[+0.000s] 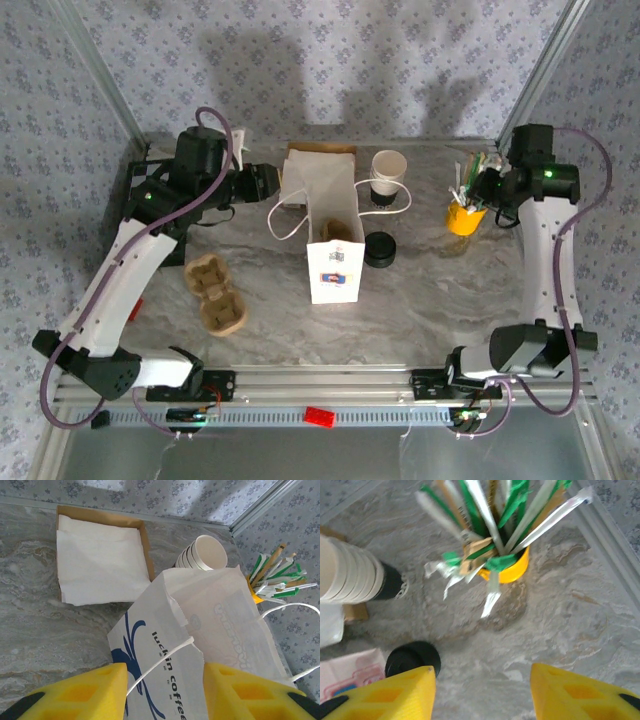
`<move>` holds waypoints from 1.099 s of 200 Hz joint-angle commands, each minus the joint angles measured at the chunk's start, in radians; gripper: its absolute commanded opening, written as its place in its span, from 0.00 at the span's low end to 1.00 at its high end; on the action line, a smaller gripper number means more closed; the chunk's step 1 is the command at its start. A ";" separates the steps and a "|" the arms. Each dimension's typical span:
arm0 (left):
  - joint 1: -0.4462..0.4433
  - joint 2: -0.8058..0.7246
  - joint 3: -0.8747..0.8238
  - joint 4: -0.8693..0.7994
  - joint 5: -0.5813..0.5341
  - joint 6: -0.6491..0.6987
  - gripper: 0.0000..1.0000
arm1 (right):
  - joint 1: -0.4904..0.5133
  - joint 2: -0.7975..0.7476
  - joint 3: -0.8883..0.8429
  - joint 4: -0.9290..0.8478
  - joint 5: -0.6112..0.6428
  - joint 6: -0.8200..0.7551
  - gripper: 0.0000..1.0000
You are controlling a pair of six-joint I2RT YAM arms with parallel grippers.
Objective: Pack the takeout coffee
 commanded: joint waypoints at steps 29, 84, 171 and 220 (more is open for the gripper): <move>0.034 -0.018 -0.031 0.048 -0.024 0.043 0.44 | -0.070 0.080 -0.049 0.146 -0.114 -0.124 0.47; 0.070 -0.031 -0.055 0.053 -0.022 0.043 0.45 | -0.087 0.160 -0.021 0.145 -0.081 -0.169 0.41; 0.086 -0.029 -0.063 0.064 -0.015 0.029 0.45 | -0.097 0.257 0.035 0.163 -0.091 -0.207 0.35; 0.088 -0.014 -0.059 0.072 -0.008 0.019 0.45 | -0.098 0.294 0.069 0.164 -0.078 -0.225 0.26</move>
